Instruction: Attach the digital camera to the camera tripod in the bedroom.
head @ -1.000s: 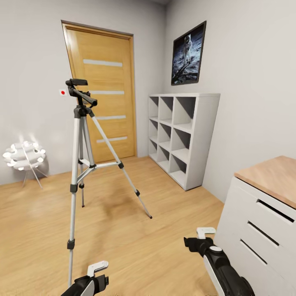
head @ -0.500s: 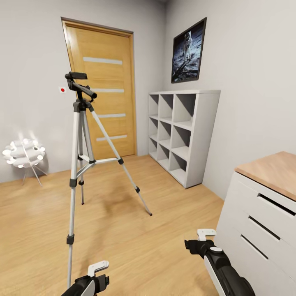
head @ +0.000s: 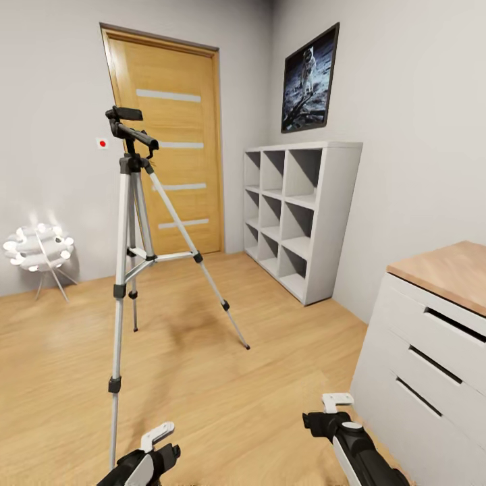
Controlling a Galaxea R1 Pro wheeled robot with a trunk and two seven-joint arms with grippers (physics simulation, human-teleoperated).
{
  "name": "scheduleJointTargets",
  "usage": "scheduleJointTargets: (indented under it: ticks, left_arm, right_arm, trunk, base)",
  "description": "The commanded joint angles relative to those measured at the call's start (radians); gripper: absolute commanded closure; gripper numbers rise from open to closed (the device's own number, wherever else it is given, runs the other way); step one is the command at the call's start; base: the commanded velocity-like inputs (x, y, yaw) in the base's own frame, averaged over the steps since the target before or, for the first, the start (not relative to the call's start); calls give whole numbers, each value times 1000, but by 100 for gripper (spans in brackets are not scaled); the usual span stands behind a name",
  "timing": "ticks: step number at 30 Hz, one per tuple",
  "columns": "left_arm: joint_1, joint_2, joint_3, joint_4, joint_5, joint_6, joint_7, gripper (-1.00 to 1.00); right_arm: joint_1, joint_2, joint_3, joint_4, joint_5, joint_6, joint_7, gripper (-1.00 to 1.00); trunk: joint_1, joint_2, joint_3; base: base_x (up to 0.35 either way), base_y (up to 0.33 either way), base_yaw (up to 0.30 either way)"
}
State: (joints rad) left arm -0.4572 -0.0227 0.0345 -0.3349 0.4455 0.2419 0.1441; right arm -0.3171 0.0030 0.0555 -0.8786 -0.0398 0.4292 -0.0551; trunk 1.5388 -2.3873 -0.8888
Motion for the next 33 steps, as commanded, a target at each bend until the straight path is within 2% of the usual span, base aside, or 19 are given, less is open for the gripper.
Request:
scheduleJointTargets:
  ticks: [1, 4, 8, 16, 22, 25, 27, 28, 31, 32, 33]
  left_arm:
    - [0, -1, 5, -5, 20, 5, 4, -100]
    - [0, 0, 8, -10, 50, 5, 2, -100]
    - [0, -1, 9, -15, 72, 5, 1, -100]
    - [0, 0, 10, -18, 81, 5, 0, -100]
    - [0, -2, 6, -32, 77, 5, 1, -100]
    - [0, -2, 5, -73, 74, 15, 3, -100]
    - [0, -2, 4, -129, 72, 27, 5, -100]
    - [0, -3, 3, -203, 69, 55, 9, -100]
    - [0, -3, 1, -292, 67, 114, 13, -100]
    - [0, -4, 0, -360, 65, 173, 16, -100]
    - [0, -6, -8, -518, 45, 320, 20, -100]
  right_arm:
    - [0, 1, 3, 7, -3, -5, -6, -100]
    - [0, 3, 3, 25, -1, -27, -5, -100]
    - [0, 4, 3, 39, 1, -44, -5, -100]
    - [0, 6, 3, 45, 1, -52, -5, -100]
    - [0, 5, 2, 46, 2, -53, -4, -100]
    - [0, 4, 4, 45, 3, -53, -3, -100]
    - [0, 4, 4, 40, 3, -53, -3, -100]
    - [0, 5, 4, 34, 3, -52, -4, -100]
    - [0, 6, 4, 18, 4, -51, -4, -100]
    - [0, 7, 4, -5, 4, -47, -4, -100]
    - [0, 8, 4, -70, 4, -40, -5, -100]
  trunk:
    - [4, -8, -4]
    - [15, -29, -14]
    - [31, -57, -26]
    - [61, -113, -51]
    - [64, -114, -74]
    - [65, -115, -86]
    - [66, -115, -94]
    - [67, -116, -98]
    - [68, -116, -109]
    - [68, -116, -113]
    - [69, -117, -117]
  base:
    - [0, 0, 0]
    - [0, 0, 0]
    - [0, 0, 0]
    - [0, 0, 0]
    - [0, 0, 0]
    - [0, 0, 0]
    - [0, 0, 0]
    - [0, 0, 0]
    - [0, 0, 0]
    - [0, 0, 0]
    - [0, 0, 0]
